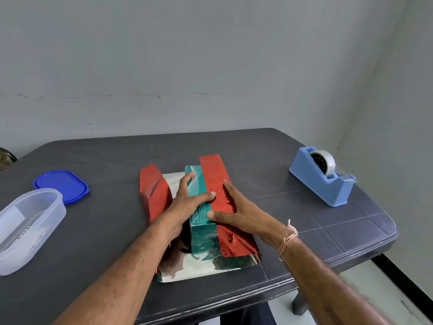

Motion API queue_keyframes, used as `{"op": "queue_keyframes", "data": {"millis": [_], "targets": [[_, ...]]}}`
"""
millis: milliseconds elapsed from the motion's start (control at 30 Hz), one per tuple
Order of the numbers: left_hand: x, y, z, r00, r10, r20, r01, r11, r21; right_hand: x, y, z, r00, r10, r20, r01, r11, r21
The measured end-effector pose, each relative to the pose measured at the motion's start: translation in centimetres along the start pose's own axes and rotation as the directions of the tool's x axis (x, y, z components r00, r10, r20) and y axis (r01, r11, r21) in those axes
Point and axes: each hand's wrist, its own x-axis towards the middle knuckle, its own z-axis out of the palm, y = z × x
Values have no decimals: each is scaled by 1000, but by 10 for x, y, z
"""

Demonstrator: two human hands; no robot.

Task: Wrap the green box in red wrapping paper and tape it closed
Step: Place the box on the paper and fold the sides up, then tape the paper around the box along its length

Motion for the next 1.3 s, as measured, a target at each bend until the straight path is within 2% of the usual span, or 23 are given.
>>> {"op": "queue_keyframes", "data": {"millis": [200,333,400,433,467,500,567,633,700,767,833,900,1067,1167,1300], "targets": [[-3,3,0,1000,-12,7,12,1000,-1,0,0,0,1000,2,-8,-2,1000,21],[-3,3,1,1000,-5,-2,5,1000,4,-16,-3,-9,996,-74,-41,77,994,75],[-2,1,1,1000,-6,-1,6,1000,-7,-25,0,-19,981,-96,-169,114,988,101],[-1,1,1,1000,-9,0,9,1000,-11,-27,6,-25,949,-92,-301,117,991,67],[-1,1,1,1000,-9,-1,9,1000,-14,-28,13,-32,890,-85,-447,97,995,4],[-1,1,0,1000,-3,-1,3,1000,-18,-27,22,-41,802,-83,-591,70,997,-44],[1,0,2,1000,5,5,-5,1000,-20,-30,40,-59,551,-25,-834,-46,997,-60],[2,-2,0,1000,18,6,-18,1000,-15,-31,56,-82,323,87,-942,-142,989,42],[2,-2,0,1000,30,0,-30,999,-11,-34,75,-108,237,210,-949,-162,971,174],[2,-1,2,999,49,-4,-49,999,-12,-39,92,-130,231,309,-922,-131,949,285],[2,-1,3,998,66,-10,-66,998,-23,-41,105,-146,244,347,-906,-30,936,351],[2,-1,3,997,70,-11,-71,997,-28,-42,109,-152,226,371,-901,-4,925,380],[1,-1,4,996,87,-24,-88,996,-33,-38,106,-145,217,269,-938,-87,963,256],[0,0,6,996,86,-30,-87,996,-35,-30,92,-121,181,217,-959,-175,967,185],[-1,2,5,997,73,-29,-74,996,-40,-16,68,-81,187,197,-963,-192,968,161]]}}
